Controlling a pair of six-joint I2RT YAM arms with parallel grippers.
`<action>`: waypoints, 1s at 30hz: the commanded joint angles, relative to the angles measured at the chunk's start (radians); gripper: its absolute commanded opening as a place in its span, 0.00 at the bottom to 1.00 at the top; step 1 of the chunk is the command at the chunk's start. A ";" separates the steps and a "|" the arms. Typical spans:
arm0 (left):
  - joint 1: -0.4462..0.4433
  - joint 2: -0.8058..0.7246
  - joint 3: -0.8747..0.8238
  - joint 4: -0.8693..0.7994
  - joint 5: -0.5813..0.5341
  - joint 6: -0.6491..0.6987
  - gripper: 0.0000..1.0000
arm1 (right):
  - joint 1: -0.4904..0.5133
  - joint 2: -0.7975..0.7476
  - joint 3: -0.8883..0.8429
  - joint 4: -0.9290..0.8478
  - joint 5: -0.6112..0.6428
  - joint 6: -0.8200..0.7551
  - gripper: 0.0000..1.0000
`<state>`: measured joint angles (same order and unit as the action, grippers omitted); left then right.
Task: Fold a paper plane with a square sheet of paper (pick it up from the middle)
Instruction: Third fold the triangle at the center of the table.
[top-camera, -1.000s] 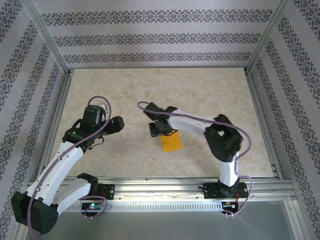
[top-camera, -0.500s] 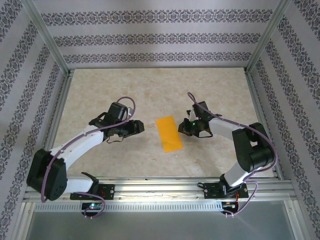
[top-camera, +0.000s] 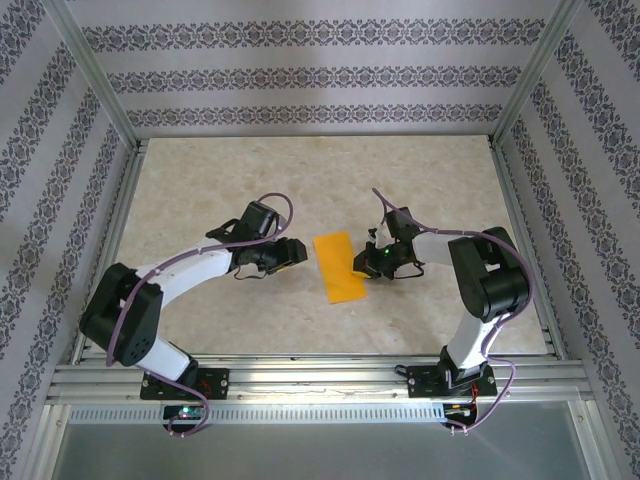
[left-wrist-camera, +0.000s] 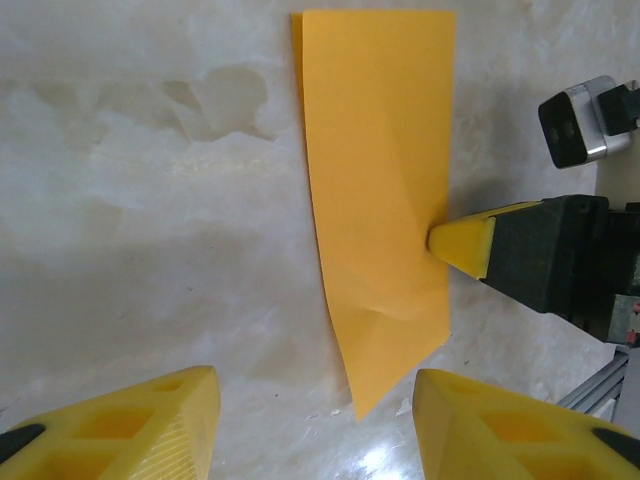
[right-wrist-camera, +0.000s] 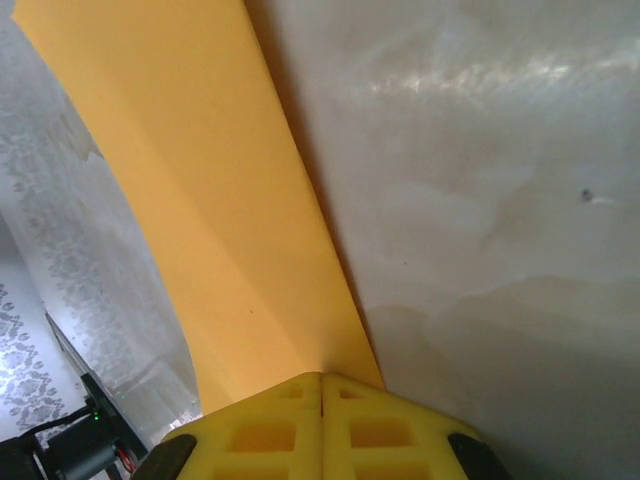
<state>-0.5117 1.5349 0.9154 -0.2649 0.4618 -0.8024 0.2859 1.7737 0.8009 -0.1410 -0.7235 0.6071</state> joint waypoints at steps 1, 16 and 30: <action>-0.023 0.052 0.044 0.053 0.019 -0.040 0.53 | -0.005 0.037 -0.053 0.013 0.041 0.039 0.07; -0.099 0.261 0.139 0.168 -0.028 -0.188 0.44 | 0.002 0.040 -0.095 0.024 0.087 0.054 0.10; -0.139 0.297 0.100 0.243 -0.078 -0.274 0.43 | -0.015 0.038 -0.090 -0.011 0.086 0.024 0.10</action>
<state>-0.6365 1.8229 1.0355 -0.0669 0.3985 -1.0344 0.2813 1.7641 0.7525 -0.0586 -0.7391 0.6483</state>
